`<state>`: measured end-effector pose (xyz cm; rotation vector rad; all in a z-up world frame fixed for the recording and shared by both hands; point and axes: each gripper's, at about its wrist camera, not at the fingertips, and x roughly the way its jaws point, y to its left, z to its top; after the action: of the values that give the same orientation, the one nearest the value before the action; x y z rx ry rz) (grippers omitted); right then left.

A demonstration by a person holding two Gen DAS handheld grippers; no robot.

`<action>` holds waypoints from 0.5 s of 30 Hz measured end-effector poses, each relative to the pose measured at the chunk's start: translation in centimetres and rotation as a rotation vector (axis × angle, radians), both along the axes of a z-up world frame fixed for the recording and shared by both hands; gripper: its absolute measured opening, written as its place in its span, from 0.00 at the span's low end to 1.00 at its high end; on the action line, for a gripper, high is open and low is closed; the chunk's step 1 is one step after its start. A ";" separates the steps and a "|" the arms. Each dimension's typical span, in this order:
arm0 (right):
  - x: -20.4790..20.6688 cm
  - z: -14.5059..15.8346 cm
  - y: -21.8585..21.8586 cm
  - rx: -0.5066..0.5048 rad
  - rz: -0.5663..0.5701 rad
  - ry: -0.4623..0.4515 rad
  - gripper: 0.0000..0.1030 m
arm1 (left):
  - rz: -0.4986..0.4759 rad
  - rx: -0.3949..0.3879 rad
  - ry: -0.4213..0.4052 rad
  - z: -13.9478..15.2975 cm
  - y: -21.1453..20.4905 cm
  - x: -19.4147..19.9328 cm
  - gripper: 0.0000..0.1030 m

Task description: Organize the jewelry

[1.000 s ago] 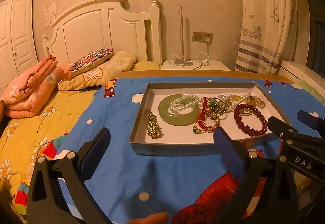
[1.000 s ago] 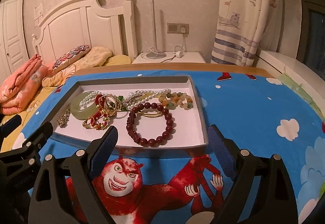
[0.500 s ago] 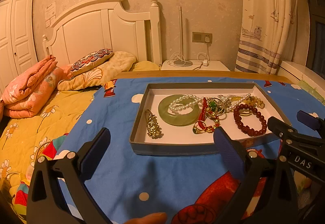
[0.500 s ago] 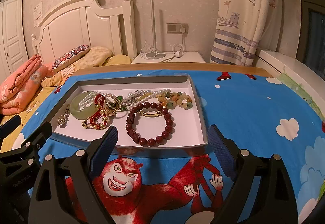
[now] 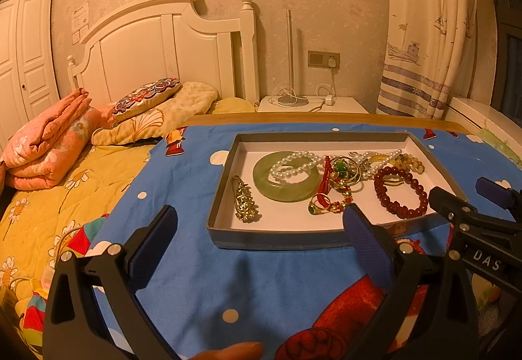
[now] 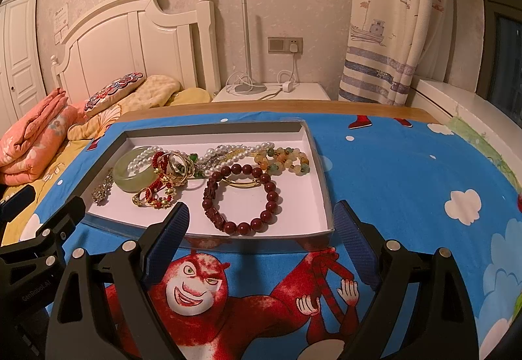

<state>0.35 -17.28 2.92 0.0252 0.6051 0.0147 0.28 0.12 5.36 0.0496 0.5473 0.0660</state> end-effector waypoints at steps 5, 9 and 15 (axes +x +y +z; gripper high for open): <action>0.0 0.0 0.0 -0.001 -0.001 0.002 0.84 | 0.001 0.000 0.000 0.0 0.0 0.0 0.98; 0.0 -0.1 0.2 -0.002 -0.001 0.004 0.84 | 0.000 0.000 0.000 0.0 0.0 0.0 0.98; 0.0 -0.1 0.3 -0.002 -0.001 0.005 0.84 | 0.001 0.000 -0.001 0.0 -0.1 0.0 0.98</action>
<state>0.37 -17.03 2.84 0.0237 0.6100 0.0128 0.29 0.06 5.37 0.0494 0.5468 0.0675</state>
